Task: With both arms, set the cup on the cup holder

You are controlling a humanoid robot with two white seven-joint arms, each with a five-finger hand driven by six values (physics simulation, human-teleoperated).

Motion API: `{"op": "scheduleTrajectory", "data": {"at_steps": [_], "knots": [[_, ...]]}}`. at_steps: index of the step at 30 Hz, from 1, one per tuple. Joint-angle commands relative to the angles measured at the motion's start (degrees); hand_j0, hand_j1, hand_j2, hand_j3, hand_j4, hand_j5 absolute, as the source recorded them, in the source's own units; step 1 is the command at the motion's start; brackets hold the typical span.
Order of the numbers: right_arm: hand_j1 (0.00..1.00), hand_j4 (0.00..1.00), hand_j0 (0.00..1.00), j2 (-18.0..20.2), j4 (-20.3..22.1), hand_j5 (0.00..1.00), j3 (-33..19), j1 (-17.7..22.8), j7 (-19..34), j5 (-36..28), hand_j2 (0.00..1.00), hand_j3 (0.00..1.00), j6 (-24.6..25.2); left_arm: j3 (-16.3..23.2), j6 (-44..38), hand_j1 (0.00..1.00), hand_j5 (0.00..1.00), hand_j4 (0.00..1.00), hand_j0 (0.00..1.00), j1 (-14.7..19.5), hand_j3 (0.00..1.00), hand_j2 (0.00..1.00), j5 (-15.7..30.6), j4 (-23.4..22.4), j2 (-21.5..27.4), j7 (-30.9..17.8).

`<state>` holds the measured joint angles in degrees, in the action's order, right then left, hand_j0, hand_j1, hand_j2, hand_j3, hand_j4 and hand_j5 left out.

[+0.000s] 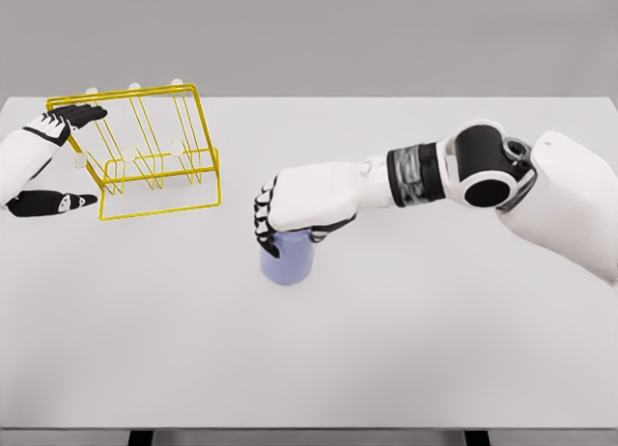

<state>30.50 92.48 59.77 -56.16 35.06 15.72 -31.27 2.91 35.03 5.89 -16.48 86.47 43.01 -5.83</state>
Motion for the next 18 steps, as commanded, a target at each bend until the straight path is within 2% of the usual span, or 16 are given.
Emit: {"op": "scheduleTrajectory", "data": {"at_steps": [1, 7, 8, 9, 10, 13, 15, 18], "knots": [[0.41, 0.41, 0.41, -0.53, -0.11, 0.41, 0.7, 0.0, -0.06, 0.45, 0.41, 0.41, 0.16, -0.01, -0.03, 1.0, 1.0, 1.0, 1.0, 0.0, 1.0, 1.0, 0.39, 0.01, 0.06, 0.03], [0.43, 0.43, 0.43, -1.06, -0.11, 0.43, 0.96, 0.09, -0.06, 0.98, 0.43, 0.43, 0.24, -0.01, -0.03, 1.0, 1.0, 1.0, 1.0, -0.09, 1.0, 1.0, 0.48, 0.01, 0.06, 0.03], [0.46, 0.46, 0.46, -1.15, -0.11, 0.46, 0.96, 0.09, -0.06, 1.07, 0.46, 0.46, 0.16, -0.01, -0.03, 1.0, 1.0, 1.0, 1.0, -0.09, 1.0, 1.0, 0.48, 0.01, 0.06, 0.03], [0.6, 0.6, 0.6, -1.5, -0.11, 0.6, 0.87, 0.09, -0.06, 2.03, 0.6, 0.6, 0.07, -0.01, -0.03, 1.0, 1.0, 1.0, 1.0, -0.09, 1.0, 1.0, 0.39, 0.01, 0.06, 0.03], [0.66, 0.66, 0.66, -1.85, -0.02, 0.66, 0.87, 0.09, -0.06, 3.88, 0.66, 0.66, 0.07, -0.01, -0.03, 1.0, 1.0, 1.0, 1.0, -0.09, 1.0, 1.0, 0.48, 0.01, 0.06, 0.03], [0.78, 0.78, 0.78, -2.03, 0.07, 0.78, 0.87, 0.09, -0.06, 4.23, 0.78, 0.78, -0.11, -0.01, -0.03, 1.0, 1.0, 1.0, 1.0, -0.09, 1.0, 1.0, 0.39, 0.01, 0.06, 0.03], [0.8, 0.8, 0.8, -2.03, 0.16, 0.8, 0.87, 0.0, -0.06, 4.23, 0.8, 0.8, -0.2, -0.01, -0.03, 1.0, 1.0, 1.0, 1.0, -0.09, 1.0, 1.0, 0.39, 0.01, 0.06, 0.03], [0.93, 0.93, 0.93, -1.59, 0.16, 0.93, 0.79, 0.0, -0.06, 6.25, 0.93, 0.93, -1.16, -0.01, -0.03, 1.0, 1.0, 1.0, 1.0, -0.09, 1.0, 1.0, 0.39, 0.01, 0.06, 0.03]]}}
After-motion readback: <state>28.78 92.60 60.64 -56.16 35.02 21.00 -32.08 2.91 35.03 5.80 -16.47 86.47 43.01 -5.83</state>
